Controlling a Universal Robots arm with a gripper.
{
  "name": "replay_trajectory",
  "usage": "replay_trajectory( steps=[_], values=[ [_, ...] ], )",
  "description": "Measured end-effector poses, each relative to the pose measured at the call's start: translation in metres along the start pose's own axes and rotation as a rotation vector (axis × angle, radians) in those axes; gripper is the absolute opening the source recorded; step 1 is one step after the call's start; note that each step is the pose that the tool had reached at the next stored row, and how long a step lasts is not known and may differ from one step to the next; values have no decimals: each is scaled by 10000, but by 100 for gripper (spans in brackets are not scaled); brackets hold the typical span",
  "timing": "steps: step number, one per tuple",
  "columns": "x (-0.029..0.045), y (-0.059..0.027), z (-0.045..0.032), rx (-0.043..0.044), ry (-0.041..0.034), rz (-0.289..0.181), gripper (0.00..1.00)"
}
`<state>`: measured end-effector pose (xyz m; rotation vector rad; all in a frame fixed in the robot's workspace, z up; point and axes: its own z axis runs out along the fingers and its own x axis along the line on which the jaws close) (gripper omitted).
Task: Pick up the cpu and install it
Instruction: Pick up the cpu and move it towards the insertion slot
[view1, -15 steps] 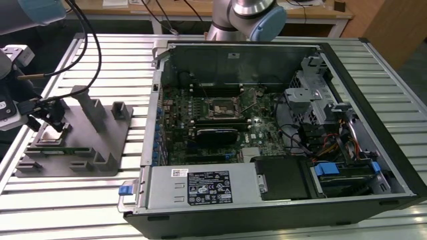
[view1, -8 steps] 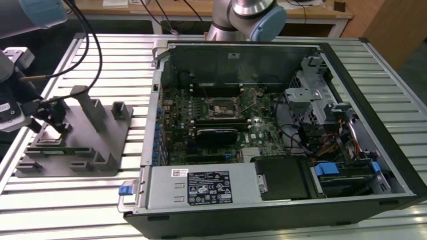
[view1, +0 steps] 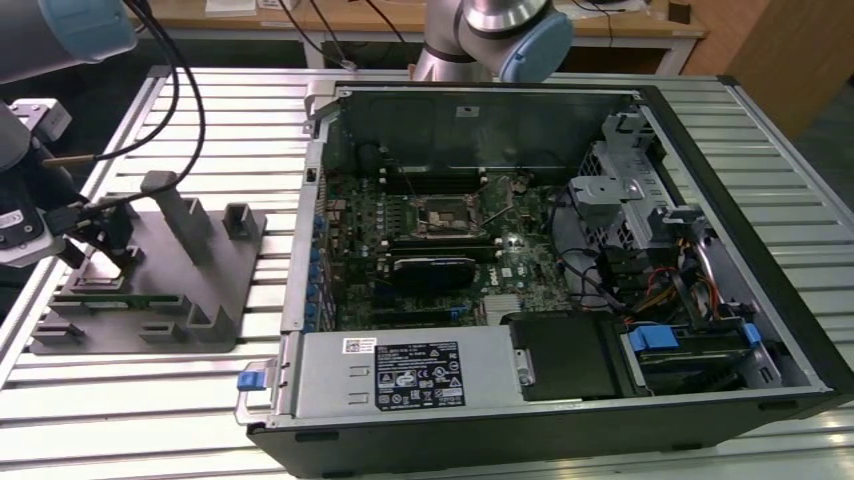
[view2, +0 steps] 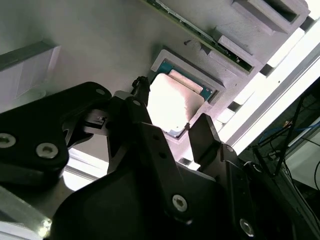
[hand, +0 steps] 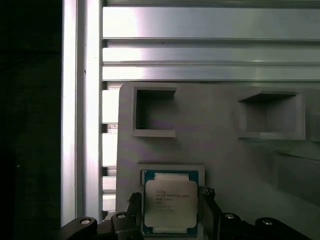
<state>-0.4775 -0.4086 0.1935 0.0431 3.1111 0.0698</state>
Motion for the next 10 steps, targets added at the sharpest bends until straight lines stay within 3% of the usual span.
replay_trajectory(
  steps=[10],
  values=[
    [4, -3, 66, 9, 0, 0, 59]
  ],
)
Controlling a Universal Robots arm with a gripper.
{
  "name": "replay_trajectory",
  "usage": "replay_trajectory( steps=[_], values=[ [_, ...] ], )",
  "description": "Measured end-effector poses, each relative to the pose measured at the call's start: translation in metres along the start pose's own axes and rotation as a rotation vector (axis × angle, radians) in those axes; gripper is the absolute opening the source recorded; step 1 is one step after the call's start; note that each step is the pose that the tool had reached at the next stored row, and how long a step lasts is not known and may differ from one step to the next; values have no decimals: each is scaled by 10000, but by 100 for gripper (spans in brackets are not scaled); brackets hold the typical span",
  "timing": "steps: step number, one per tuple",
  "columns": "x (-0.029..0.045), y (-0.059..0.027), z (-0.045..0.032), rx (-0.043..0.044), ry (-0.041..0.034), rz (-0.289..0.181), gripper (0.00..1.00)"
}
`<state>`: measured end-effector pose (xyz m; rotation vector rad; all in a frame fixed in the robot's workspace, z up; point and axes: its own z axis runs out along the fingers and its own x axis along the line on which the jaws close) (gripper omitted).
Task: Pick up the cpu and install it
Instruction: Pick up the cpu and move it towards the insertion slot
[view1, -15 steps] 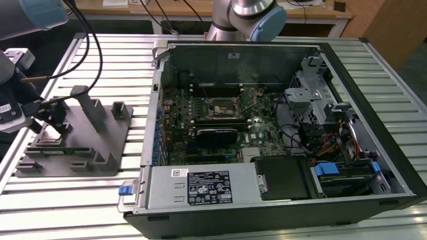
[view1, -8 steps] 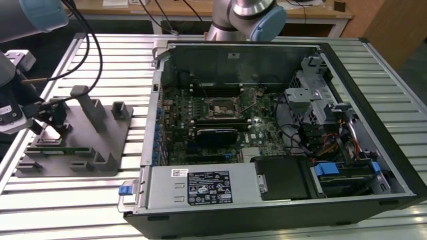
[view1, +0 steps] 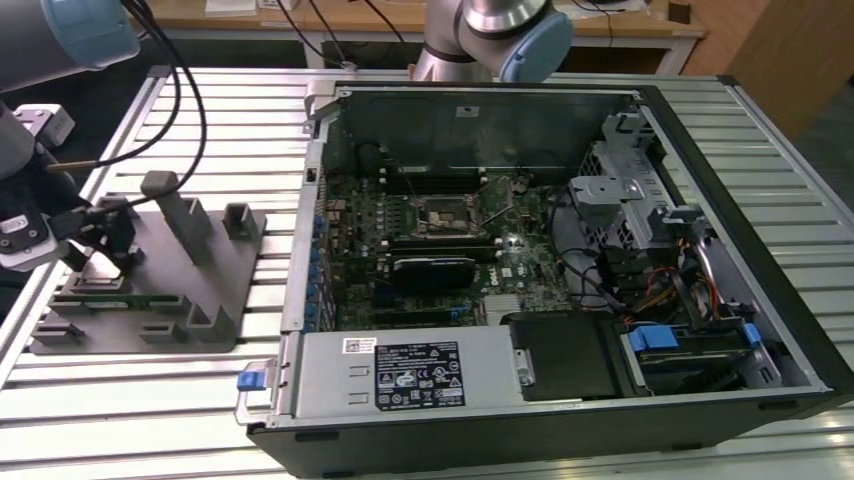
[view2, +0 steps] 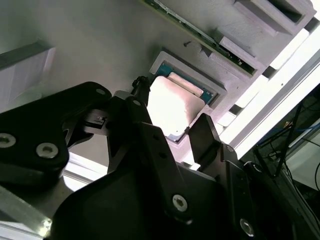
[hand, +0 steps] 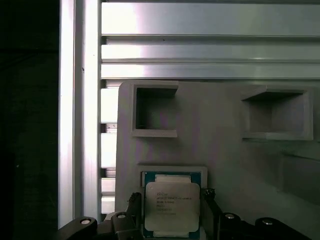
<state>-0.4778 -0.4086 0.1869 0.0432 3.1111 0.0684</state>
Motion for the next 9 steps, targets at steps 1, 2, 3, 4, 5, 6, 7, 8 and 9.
replay_trajectory(
  steps=[1, 2, 3, 4, 5, 6, 7, 8, 9],
  values=[
    [0, -1, 7, 1, 1, 0, 59],
    [1, -1, 11, 1, 2, 0, 59],
    [1, -1, 16, 1, 1, 0, 59],
    [1, -1, 21, 1, 1, 0, 59],
    [1, -1, 26, 1, 1, 0, 59],
    [1, -2, 31, 1, 1, 0, 59],
    [1, -2, 37, 1, 1, 0, 59],
    [1, -2, 42, 1, 0, 0, 59],
    [2, -2, 43, 2, 2, 0, 59]
  ],
)
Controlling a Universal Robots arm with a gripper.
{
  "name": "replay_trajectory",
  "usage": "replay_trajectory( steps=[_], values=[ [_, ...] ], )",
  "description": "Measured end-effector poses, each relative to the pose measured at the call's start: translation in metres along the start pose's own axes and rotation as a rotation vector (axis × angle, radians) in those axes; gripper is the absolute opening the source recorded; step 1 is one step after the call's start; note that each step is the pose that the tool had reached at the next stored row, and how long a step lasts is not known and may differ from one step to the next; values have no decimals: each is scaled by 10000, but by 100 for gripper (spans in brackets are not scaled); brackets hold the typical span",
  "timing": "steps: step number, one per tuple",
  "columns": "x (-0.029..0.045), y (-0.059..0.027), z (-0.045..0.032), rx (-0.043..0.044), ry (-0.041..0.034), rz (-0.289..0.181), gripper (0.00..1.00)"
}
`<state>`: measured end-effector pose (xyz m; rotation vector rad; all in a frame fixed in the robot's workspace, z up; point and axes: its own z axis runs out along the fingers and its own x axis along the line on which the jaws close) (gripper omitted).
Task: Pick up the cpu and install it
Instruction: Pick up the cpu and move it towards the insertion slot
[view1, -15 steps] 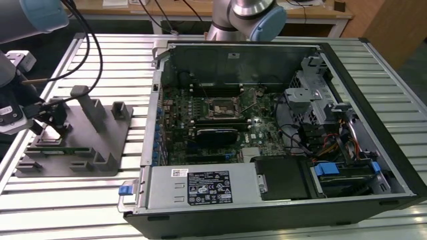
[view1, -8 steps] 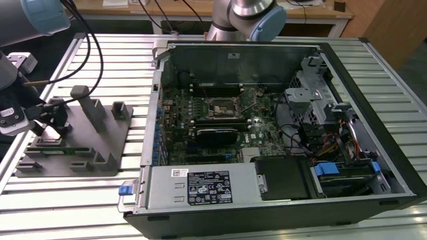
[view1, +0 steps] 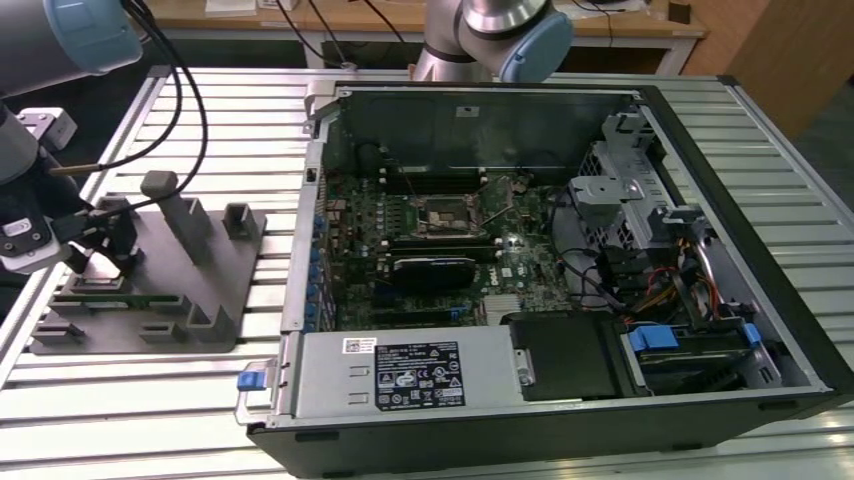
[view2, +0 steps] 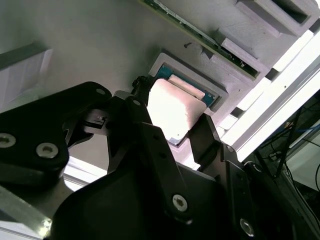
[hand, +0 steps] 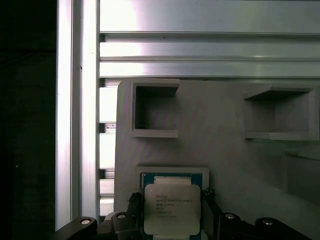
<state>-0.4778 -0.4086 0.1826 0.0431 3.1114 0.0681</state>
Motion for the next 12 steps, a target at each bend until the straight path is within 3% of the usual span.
replay_trajectory(
  steps=[12],
  values=[
    [0, 0, 10, 0, 0, 0, 58]
  ],
)
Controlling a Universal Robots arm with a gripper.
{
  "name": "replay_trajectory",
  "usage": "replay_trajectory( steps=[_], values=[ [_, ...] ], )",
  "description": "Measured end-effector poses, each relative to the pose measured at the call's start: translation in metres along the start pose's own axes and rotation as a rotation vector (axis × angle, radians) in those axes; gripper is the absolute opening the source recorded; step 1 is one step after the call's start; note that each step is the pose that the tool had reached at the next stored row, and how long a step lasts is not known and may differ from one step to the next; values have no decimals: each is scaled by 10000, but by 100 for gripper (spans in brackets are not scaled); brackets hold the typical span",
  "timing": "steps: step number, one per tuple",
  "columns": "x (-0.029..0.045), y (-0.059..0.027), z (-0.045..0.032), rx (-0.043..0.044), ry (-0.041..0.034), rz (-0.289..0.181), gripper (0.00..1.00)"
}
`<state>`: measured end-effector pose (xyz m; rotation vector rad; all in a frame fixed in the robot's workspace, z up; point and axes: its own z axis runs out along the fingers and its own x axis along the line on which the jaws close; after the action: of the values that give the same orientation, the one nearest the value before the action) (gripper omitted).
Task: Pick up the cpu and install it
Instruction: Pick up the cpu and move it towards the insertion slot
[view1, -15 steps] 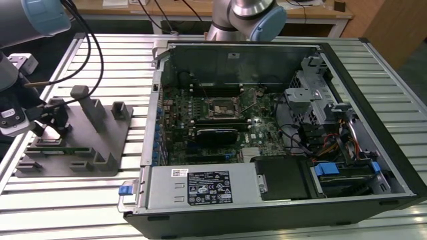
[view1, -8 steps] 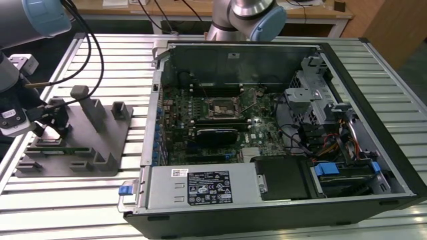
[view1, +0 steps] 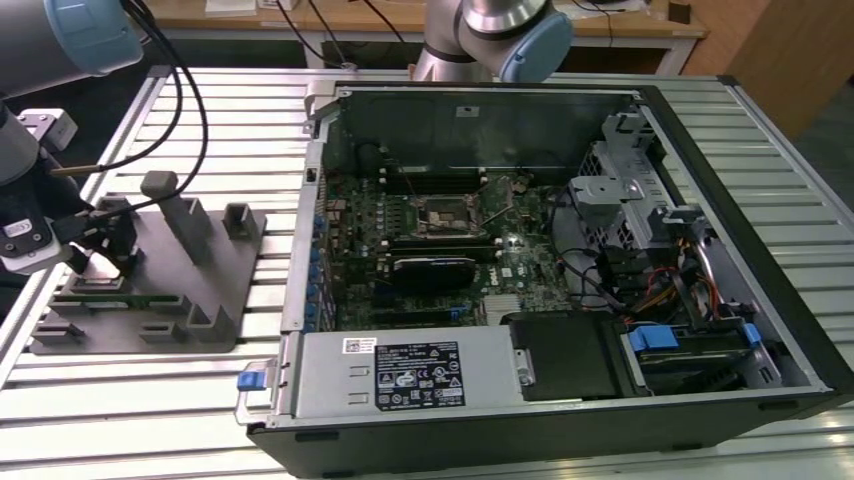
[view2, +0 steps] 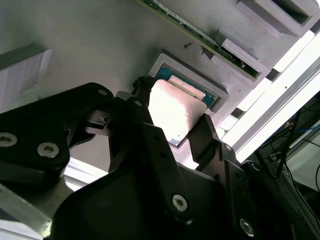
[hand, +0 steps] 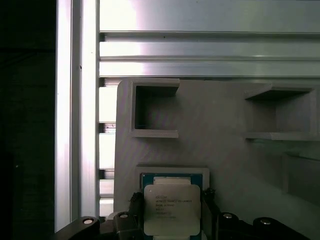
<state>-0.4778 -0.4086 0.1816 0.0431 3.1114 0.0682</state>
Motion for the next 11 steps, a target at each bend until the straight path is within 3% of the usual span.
replay_trajectory(
  steps=[7, 11],
  values=[
    [0, 0, 1, -1, -1, 0, 54],
    [-2, 3, -64, -5, -1, 0, 54]
  ],
)
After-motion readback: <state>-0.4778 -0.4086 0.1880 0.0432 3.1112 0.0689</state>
